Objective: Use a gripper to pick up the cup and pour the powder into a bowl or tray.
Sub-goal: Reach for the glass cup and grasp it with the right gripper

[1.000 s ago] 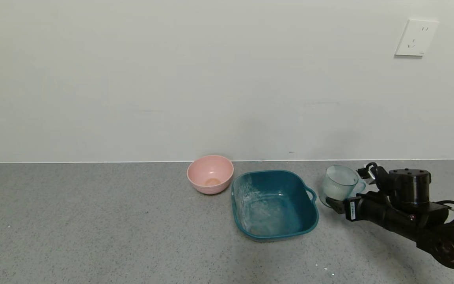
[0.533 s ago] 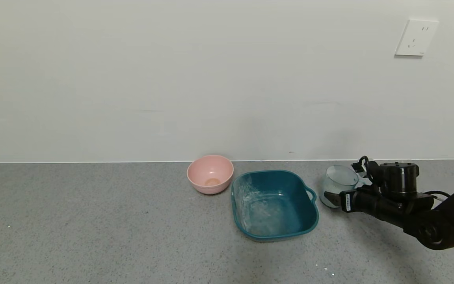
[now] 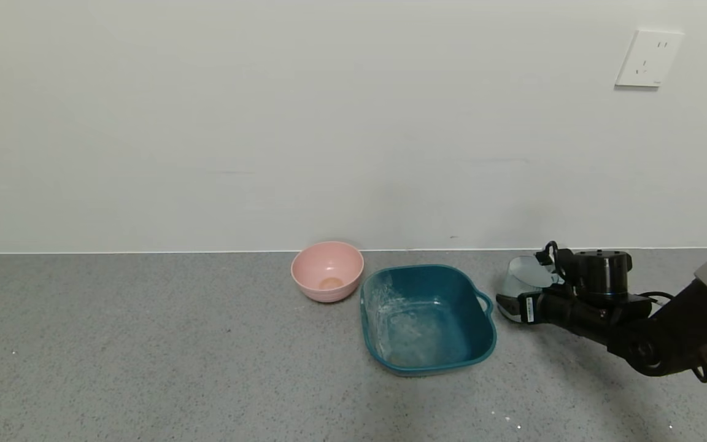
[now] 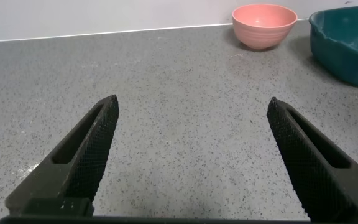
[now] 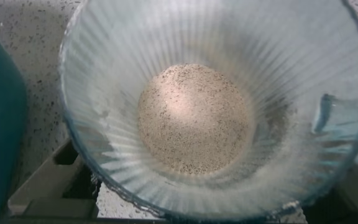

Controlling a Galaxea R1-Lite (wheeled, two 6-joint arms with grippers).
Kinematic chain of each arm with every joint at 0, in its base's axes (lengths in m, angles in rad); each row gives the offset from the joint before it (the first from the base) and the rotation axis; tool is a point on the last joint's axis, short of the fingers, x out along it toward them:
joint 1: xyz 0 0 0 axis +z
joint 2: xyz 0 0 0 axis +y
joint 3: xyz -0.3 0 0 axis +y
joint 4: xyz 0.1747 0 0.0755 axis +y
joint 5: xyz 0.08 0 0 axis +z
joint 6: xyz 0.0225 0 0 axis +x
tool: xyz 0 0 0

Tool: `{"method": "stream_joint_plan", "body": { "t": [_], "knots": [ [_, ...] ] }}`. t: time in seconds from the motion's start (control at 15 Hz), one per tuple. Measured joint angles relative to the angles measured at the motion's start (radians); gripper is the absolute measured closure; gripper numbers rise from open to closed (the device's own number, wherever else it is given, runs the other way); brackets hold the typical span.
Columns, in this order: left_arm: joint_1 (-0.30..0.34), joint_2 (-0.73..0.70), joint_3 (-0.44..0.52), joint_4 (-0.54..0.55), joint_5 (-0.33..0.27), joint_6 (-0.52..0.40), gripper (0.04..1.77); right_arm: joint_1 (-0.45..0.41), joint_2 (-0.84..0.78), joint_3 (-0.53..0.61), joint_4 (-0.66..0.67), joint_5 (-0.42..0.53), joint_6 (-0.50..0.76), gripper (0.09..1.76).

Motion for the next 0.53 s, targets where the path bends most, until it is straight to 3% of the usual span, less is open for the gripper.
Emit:
{"method": "stream_joint_plan", "body": {
  "t": [0.47, 0.53],
  "knots": [
    [0.000, 0.000, 0.000, 0.000, 0.000, 0.000, 0.09, -0.008, 0.021, -0.033, 0.018, -0.001, -0.002, 0.14],
    [0.000, 0.000, 0.000, 0.000, 0.000, 0.000, 0.09, -0.007, 0.021, -0.034, 0.018, -0.002, -0.003, 0.26]
  ]
}}
